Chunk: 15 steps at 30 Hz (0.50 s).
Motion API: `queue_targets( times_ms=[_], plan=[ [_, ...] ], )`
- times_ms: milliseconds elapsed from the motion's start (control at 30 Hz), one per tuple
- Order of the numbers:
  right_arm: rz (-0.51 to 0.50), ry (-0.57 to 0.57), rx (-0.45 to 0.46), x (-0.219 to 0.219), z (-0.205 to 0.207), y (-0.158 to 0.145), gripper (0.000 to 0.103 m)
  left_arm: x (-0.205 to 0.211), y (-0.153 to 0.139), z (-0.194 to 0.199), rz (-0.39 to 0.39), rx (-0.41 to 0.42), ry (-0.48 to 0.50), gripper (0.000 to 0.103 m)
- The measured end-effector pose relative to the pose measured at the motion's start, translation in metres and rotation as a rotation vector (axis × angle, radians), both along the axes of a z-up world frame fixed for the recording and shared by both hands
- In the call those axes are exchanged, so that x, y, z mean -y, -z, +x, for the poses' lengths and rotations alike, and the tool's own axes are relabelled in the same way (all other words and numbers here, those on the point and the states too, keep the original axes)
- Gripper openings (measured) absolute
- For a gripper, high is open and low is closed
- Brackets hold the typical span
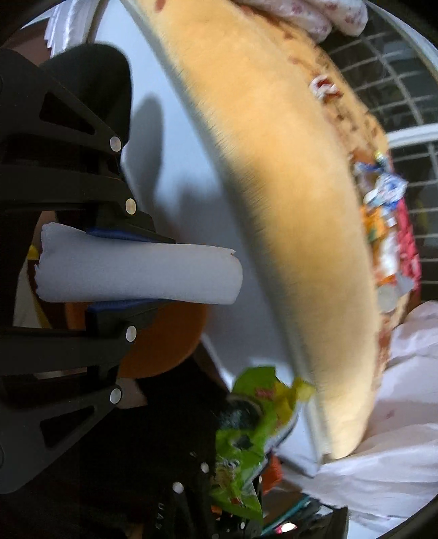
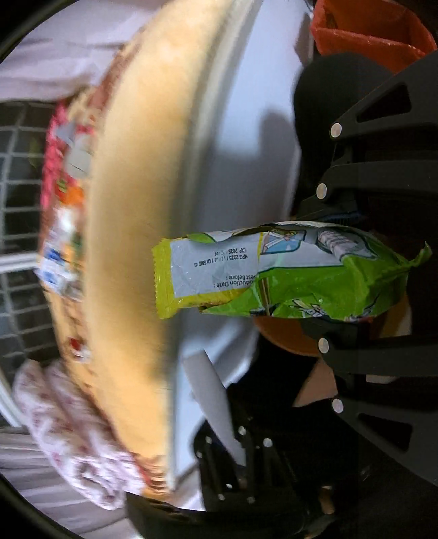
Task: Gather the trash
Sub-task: 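Lower both tools over the orange bucket and release the bag and foam tube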
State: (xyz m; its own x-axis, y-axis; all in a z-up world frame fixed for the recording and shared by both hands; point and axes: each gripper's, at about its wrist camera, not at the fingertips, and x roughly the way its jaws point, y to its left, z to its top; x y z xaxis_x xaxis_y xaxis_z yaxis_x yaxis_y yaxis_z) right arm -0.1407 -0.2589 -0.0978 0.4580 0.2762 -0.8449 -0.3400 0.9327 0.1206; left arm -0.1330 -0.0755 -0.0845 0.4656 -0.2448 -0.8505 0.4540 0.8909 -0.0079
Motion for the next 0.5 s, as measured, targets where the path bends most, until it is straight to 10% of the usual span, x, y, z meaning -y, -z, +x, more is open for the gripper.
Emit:
queue_targets(
  times_ms=[267,367,500],
  plan=[
    [-0.039,-0.053,-0.156,-0.020,0.012,0.050,0.043,0.000,0.048,0.016,-0.012,-0.170,0.033,0.029],
    [-0.076,-0.065,-0.194,-0.024,0.021,0.066,0.070,0.000,0.069,0.026,0.035,-0.238,0.018,0.070],
    [-0.106,-0.054,-0.240,-0.024,0.035,0.085,0.073,-0.007,0.091,0.031,0.039,-0.303,-0.005,0.075]
  ],
)
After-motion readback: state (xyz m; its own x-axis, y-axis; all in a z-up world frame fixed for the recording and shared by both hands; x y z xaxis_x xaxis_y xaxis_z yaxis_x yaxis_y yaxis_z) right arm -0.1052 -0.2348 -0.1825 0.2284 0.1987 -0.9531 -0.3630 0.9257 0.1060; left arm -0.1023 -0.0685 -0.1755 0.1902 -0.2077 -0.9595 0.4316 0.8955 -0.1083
